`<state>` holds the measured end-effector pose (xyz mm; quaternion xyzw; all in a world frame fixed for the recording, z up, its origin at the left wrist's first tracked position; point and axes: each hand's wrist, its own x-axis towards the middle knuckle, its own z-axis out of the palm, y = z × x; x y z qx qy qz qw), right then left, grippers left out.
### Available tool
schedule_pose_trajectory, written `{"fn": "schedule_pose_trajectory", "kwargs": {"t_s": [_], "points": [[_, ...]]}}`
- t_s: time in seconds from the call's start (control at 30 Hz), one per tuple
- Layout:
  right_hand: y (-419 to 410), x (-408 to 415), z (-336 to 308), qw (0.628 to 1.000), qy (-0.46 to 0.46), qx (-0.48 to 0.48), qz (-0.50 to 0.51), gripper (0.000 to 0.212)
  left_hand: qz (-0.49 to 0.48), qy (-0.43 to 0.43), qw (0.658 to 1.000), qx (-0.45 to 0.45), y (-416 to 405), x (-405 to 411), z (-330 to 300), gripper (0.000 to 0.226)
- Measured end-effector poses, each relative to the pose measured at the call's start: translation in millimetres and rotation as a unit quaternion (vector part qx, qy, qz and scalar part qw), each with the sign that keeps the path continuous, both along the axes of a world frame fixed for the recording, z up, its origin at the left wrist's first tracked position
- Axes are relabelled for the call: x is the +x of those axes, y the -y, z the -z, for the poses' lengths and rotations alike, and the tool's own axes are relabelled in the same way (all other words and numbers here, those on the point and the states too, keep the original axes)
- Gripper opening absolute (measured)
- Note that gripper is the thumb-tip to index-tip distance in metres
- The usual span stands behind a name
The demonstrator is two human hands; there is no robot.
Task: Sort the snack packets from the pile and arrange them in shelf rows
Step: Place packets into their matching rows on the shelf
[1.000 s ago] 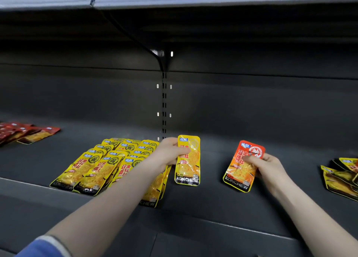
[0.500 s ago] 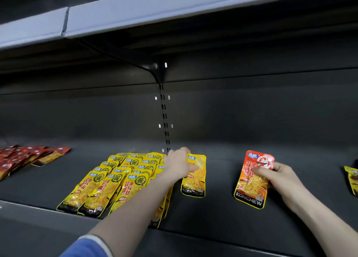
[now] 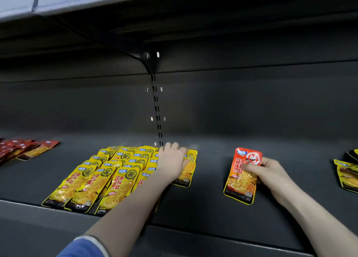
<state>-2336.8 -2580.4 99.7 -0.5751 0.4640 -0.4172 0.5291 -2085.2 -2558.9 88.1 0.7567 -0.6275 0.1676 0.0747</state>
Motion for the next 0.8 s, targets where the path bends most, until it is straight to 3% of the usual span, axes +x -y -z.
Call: {"fn": "schedule_pose_trajectory", "kwargs": {"t_s": [0.33,0.6,0.8], "points": [[0.6,-0.7,1.4,1.000,-0.013,0.009,0.000,0.005,0.070,-0.001,0.989,0.129,-1.5,0.0,-3.3,0.058],[1.5,-1.4,2.1,1.000,-0.019,0.009,0.000,0.006,0.063,0.006,0.986,0.151,0.2,1.0,-7.0,0.062],[0.9,-1.1,0.7,1.000,-0.019,0.009,-0.003,0.004,0.130,-0.040,0.973,0.185,10.0,8.8,-12.0,0.064]]}}
